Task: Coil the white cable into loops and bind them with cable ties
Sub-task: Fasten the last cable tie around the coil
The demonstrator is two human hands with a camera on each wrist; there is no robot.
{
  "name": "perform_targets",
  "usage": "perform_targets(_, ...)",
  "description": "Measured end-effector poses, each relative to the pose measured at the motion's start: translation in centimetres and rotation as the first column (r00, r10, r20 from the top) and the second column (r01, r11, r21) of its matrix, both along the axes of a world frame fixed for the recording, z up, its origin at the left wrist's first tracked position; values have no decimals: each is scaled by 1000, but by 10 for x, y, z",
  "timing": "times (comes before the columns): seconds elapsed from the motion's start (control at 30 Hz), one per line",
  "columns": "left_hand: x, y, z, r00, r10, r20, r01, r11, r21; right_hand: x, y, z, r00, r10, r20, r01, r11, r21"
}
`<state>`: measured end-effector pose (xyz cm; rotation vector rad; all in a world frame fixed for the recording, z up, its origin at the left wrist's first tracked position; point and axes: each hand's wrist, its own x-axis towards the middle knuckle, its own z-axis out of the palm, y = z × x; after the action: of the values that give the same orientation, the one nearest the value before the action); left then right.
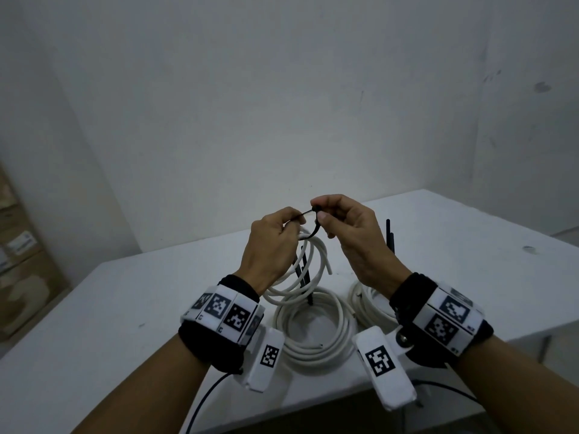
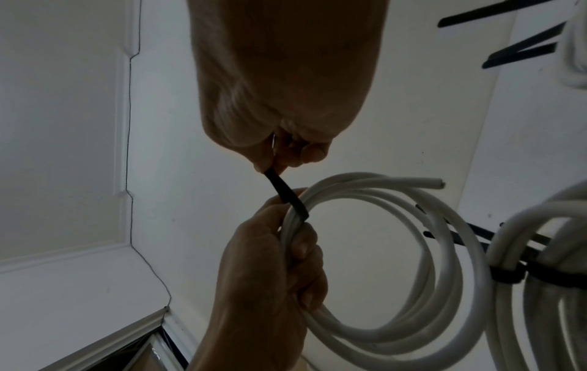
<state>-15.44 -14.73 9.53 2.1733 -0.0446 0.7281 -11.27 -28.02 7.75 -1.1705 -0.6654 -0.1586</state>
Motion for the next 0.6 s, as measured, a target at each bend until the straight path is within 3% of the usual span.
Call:
perform_targets(0.3,-3,1,-5,1000,-27,-1,27,999,-31,2,-2,-5,999,32,-36,-34,999,-42)
perform_targets(0.6,-4,-2,-10,998,-62,15,62,998,12,2,-2,-9,965,204,-167,-209,978,-9)
